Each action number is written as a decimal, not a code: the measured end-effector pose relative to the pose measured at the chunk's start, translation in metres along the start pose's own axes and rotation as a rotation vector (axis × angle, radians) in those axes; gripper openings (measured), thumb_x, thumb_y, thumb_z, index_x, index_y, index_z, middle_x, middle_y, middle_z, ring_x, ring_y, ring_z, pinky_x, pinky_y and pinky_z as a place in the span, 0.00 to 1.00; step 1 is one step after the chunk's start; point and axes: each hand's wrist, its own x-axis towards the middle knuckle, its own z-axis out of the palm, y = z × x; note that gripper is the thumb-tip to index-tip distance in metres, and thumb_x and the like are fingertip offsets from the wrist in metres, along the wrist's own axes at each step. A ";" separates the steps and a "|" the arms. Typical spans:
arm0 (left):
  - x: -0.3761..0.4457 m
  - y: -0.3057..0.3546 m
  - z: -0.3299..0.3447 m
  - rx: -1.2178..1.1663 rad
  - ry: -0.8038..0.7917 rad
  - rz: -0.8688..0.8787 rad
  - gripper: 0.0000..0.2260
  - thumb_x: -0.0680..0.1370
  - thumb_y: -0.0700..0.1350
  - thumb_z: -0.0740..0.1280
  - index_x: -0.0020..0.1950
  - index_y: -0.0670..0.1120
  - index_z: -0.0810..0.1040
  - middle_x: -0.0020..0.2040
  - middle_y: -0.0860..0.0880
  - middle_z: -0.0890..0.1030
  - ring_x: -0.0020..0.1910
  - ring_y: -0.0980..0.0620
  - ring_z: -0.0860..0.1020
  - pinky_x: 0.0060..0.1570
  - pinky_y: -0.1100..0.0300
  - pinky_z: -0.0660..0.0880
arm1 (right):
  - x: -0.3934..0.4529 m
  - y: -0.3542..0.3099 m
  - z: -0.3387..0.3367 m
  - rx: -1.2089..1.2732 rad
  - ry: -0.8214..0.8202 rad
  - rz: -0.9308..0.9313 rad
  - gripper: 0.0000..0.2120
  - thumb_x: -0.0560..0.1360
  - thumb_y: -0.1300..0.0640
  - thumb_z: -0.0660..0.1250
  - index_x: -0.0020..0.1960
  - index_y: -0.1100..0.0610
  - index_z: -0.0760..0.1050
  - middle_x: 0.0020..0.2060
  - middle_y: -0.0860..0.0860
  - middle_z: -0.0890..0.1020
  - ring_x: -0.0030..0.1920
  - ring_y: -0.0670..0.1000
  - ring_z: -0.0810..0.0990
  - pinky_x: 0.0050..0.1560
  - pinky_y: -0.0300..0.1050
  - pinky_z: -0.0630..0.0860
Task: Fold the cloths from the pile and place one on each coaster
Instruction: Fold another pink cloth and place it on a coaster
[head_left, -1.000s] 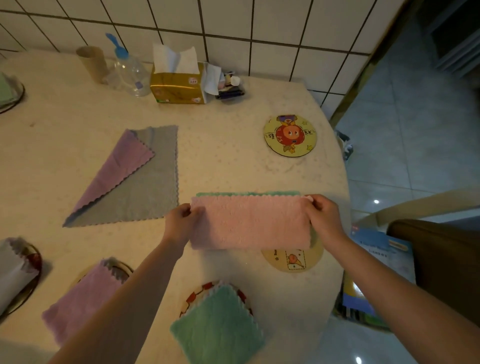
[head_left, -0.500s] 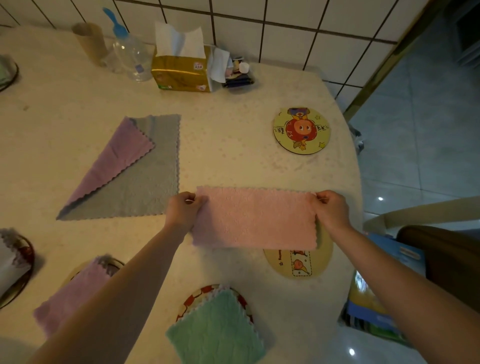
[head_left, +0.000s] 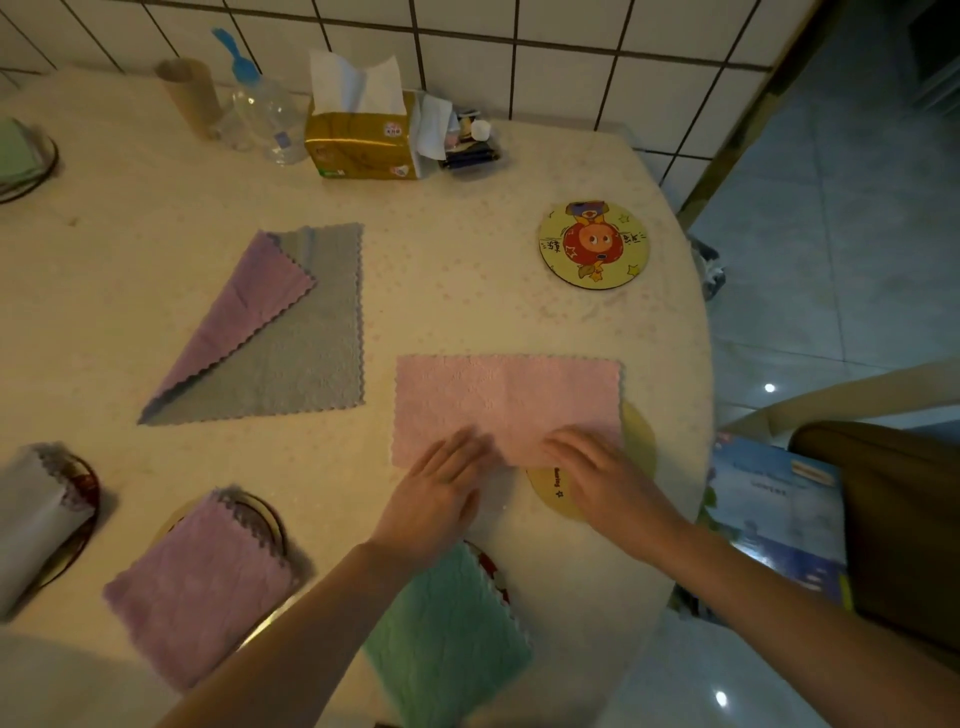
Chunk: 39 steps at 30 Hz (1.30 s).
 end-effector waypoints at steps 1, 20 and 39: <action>-0.002 0.002 0.005 0.036 -0.026 -0.011 0.22 0.80 0.47 0.57 0.74 0.49 0.65 0.76 0.51 0.63 0.76 0.50 0.56 0.74 0.51 0.57 | -0.004 0.001 0.008 -0.059 -0.036 -0.041 0.29 0.70 0.71 0.66 0.69 0.57 0.66 0.66 0.53 0.71 0.67 0.51 0.65 0.66 0.49 0.70; -0.001 -0.033 -0.031 0.291 -0.117 -0.025 0.26 0.62 0.35 0.77 0.59 0.46 0.77 0.61 0.47 0.77 0.61 0.47 0.74 0.40 0.55 0.80 | -0.004 0.021 -0.016 -0.231 -0.185 -0.031 0.27 0.67 0.65 0.71 0.64 0.54 0.68 0.58 0.53 0.70 0.57 0.52 0.68 0.51 0.45 0.75; -0.050 -0.002 -0.033 0.084 -0.077 0.039 0.35 0.70 0.37 0.66 0.76 0.48 0.61 0.76 0.48 0.62 0.75 0.47 0.59 0.72 0.49 0.60 | -0.032 -0.112 -0.013 0.433 -0.145 -0.052 0.17 0.76 0.66 0.59 0.63 0.58 0.71 0.56 0.50 0.71 0.55 0.43 0.70 0.58 0.24 0.61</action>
